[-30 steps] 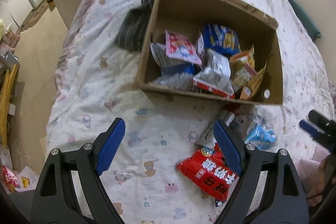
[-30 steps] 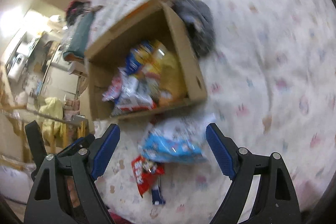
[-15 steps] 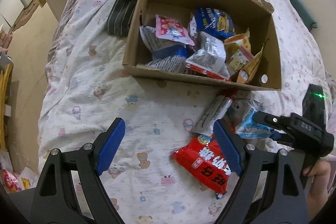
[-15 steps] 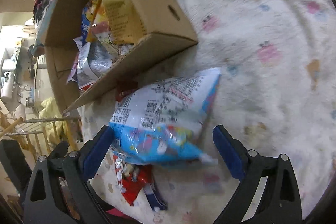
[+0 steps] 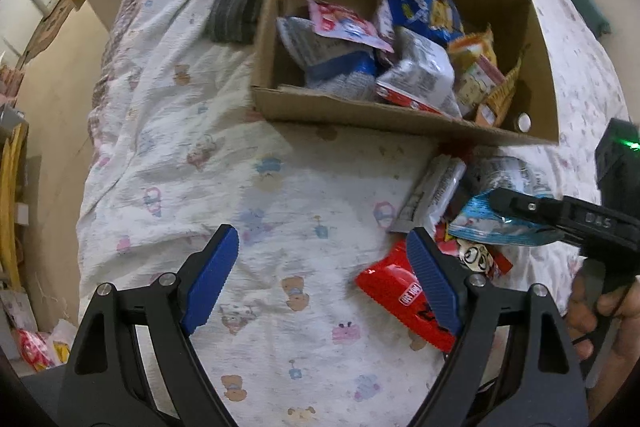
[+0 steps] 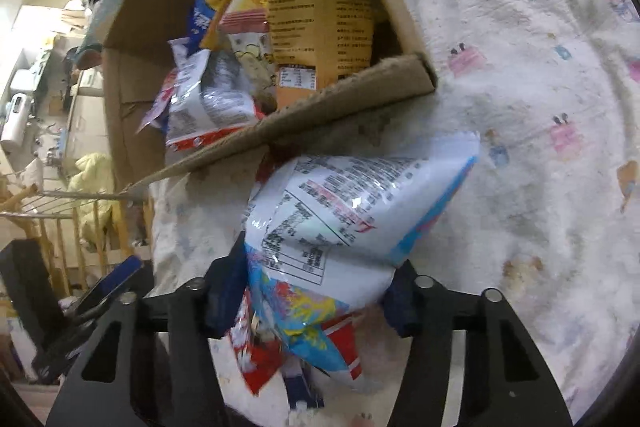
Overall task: Organize snacks
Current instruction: 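Grasp and lift the red snack bag with the left gripper while the right gripper lifts the white-blue bag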
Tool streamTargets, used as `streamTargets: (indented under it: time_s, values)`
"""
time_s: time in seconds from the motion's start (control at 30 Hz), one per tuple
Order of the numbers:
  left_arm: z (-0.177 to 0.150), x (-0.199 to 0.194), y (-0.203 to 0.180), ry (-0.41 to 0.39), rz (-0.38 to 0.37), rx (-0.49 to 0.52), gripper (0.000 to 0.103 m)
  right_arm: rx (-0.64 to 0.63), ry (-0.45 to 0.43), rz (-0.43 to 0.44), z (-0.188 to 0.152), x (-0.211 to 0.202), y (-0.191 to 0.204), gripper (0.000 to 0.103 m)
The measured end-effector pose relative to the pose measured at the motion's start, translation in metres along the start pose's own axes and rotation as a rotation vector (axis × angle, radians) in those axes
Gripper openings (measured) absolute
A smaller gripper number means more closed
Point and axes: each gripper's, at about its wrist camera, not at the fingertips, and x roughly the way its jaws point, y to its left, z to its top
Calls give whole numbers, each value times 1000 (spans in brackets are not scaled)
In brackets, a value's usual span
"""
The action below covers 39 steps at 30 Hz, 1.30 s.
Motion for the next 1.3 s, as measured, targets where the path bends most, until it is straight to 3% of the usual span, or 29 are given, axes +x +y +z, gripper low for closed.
streamTargets:
  time_s: [0.37,0.47,0.63,0.8,0.87,0.93,0.97,1.03,1.13,1.3]
  values:
    - [-17,45,-68,214,-123,204,84,50,-152,64,-14,-70,-28,56]
    - [-19,56,-83,241,-128,242,84,62,-167,80,-17,-78,-33,56]
    - [-23,73,-102,245,-75,328,85,57,-179,86,-19,-83,-30,56]
    - [-32,79,-110,273,-121,335,85,54,-183,85,-19,-86,-30,56]
    - [-41,74,-116,256,-122,379,81,52,-182,80,-19,-84,-29,56]
    - [-46,69,-120,244,-143,400,58,48,-182,77,-18,-83,-27,56]
    - [-47,65,-120,237,-158,396,53,44,-183,75,-18,-83,-26,56]
    - [-48,58,-121,239,-216,377,31,40,-182,81,-18,-82,-25,56]
    - [-53,43,-119,213,-237,375,21,61,-163,109,-17,-79,-28,56]
    - [-57,24,-105,189,-264,339,20,53,-152,110,-18,-77,-26,56]
